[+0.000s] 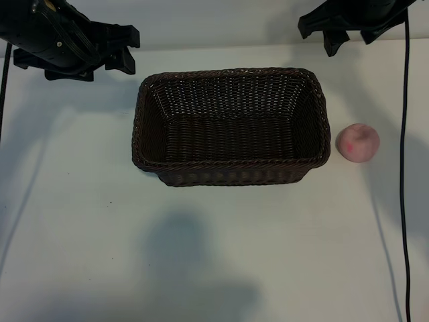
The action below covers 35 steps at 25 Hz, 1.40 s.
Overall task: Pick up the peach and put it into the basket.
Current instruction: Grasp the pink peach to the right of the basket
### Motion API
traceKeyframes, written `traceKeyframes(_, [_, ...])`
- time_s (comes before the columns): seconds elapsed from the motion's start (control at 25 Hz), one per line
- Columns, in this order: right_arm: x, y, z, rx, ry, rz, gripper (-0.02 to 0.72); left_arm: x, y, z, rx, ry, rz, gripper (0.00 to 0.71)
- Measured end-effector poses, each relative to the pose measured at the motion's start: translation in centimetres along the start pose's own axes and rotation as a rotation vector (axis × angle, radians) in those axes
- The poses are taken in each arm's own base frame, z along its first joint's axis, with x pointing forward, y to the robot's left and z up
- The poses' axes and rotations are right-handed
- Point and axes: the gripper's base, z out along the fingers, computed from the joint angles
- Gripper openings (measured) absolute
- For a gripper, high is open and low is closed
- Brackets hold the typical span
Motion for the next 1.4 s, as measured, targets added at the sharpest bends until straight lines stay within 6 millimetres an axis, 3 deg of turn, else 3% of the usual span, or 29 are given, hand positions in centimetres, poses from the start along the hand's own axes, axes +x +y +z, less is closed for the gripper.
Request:
traceKeyframes(0.28, [0.2,-1.2,0.5,0.01,0.014,0.026,0.569,0.0,0.0,0.0,0.0,0.0,0.0,0.591])
traceKeyframes(0.48, [2.9,-3.9,4.0,0.006,0.16,0.104,0.568,0.0,0.0,0.0,-0.001,-0.001,0.001,0.589])
traceKeyframes(0.64, [5.1,-4.8,7.3,-0.04,0.195,0.164,0.566,0.0,0.0,0.0,-0.003,-0.003,0.005,0.589])
traceKeyframes(0.84, [7.2,-4.5,10.0,-0.054,0.199,0.18,0.566,-0.1,0.2,0.0,-0.02,-0.005,0.031,0.589])
traceKeyframes(1.16, [8.9,-4.1,12.4,-0.073,0.146,0.211,0.56,-0.1,0.2,0.0,-0.019,-0.011,0.034,0.589])
traceKeyframes(1.28, [9.5,-3.9,13.5,-0.079,0.164,0.221,0.525,-0.1,0.2,0.0,-0.019,-0.012,0.034,0.589])
traceKeyframes(1.4, [9.9,-3.8,14.0,-0.081,0.184,0.223,0.405,-0.1,0.2,0.0,-0.019,-0.012,0.034,0.589])
